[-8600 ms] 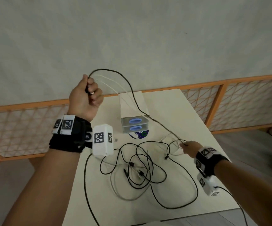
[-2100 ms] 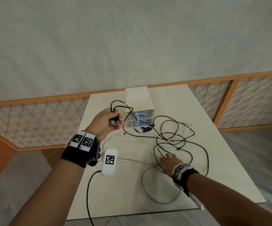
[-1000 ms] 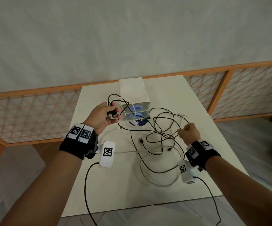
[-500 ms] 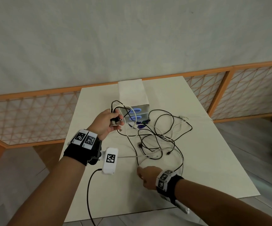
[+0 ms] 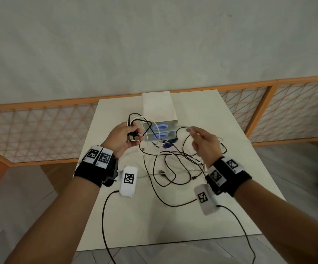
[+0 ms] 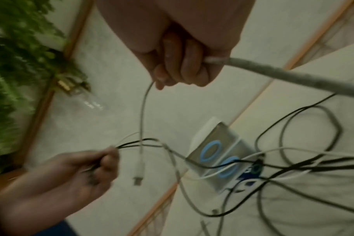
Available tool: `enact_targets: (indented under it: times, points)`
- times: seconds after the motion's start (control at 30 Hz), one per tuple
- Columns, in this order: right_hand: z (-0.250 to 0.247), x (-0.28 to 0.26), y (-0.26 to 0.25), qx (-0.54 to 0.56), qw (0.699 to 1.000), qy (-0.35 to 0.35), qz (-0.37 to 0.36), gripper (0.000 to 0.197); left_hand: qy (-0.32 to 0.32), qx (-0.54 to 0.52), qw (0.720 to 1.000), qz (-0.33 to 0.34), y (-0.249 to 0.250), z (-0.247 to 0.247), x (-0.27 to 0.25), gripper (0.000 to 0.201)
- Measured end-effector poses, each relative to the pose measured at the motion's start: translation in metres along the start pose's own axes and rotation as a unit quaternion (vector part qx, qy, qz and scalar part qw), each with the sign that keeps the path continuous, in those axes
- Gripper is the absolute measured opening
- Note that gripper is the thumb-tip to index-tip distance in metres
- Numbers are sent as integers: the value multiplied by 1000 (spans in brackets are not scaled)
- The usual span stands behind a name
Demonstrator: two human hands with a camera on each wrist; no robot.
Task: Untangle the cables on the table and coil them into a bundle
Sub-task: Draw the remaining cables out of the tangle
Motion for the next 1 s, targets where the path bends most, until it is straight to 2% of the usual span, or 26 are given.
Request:
enact_targets:
  times: [0.07, 0.13, 0.17, 0.2, 0.23, 0.27, 0.3, 0.33, 0.37, 0.4, 0.43, 0.47, 0.5, 0.57, 0.6, 0.67, 0.73, 0.8, 0.83, 0.9, 0.93, 1.0]
  points:
    - [-21, 17, 31, -60, 997, 14, 45, 29, 0, -2, 1000, 3, 1, -1, -3, 19]
    - [-15, 20, 61, -149, 982, -58, 98, 39, 0, -1, 1000, 1, 0, -1, -5, 19]
    - [-11, 17, 76, -240, 958, -104, 117, 49, 1, 2, 1000, -1, -2, 0, -6, 18]
    - [-13, 12, 88, -356, 917, -131, 121, 60, 1, 7, 1000, -2, -3, 1, -7, 18]
    - [-17, 7, 89, -466, 870, -131, 93, 68, 1, 12, 1000, -3, -5, 1, -7, 18]
    - [-11, 0, 80, -533, 836, -129, 19, 67, 1, 17, 1000, -4, -6, 1, -8, 17]
    - [7, -10, 66, -559, 812, -139, -92, 60, 0, 20, 1000, -4, -7, 1, -9, 17]
    - [30, -25, 60, -555, 788, -171, -204, 49, 1, 21, 1000, -4, -7, 1, -10, 17]
    - [52, -44, 64, -555, 751, -225, -279, 39, 1, 20, 1000, -4, -7, 1, -10, 17]
    - [70, -64, 80, -564, 709, -309, -288, 34, 2, 20, 1000, -3, -6, 1, -11, 17]
    - [79, -79, 102, -586, 673, -377, -246, 35, 3, 22, 1000, -2, -6, 1, -12, 18]
    - [78, -88, 126, -618, 643, -416, -177, 44, 3, 25, 1000, -3, -5, 1, -13, 17]
    - [73, -92, 144, -641, 627, -427, -120, 55, 2, 26, 1000, -4, -4, 1, -14, 17]
    - [66, -94, 156, -664, 625, -406, -55, 74, 2, 26, 1000, -4, -4, 0, -16, 17]
    - [67, -95, 156, -669, 626, -397, -47, 75, 2, 28, 1000, -4, -3, -1, -17, 17]
    - [68, -96, 149, -681, 619, -385, -72, 58, 5, 32, 999, -5, -3, -1, -19, 17]
    - [65, -97, 146, -699, 590, -389, -106, 38, 6, 35, 999, -4, -4, -2, -20, 16]
    - [59, -97, 144, -705, 569, -407, -112, 33, 5, 41, 999, -3, -6, -2, -22, 15]
    - [56, -92, 140, -699, 578, -407, -107, 31, 4, 43, 999, -3, -6, -2, -22, 15]
    - [52, -77, 122, -660, 632, -395, -98, 26, 2, 45, 999, -5, -8, -3, -22, 14]
    - [53, -67, 106, -637, 660, -383, -110, 23, 3, 47, 999, -5, -8, -3, -22, 14]
    - [55, -48, 69, -600, 697, -363, -151, 19, 5, 54, 999, -5, -10, -3, -20, 13]
Point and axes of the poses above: each hand's wrist, its own x-axis towards the middle knuckle, its own z-axis out of the palm, y = z × x, the point moved 10 cm from there along x, towards the middle knuckle, and after that the axes turned 9 degrees about -z, right-handed, at the moved point
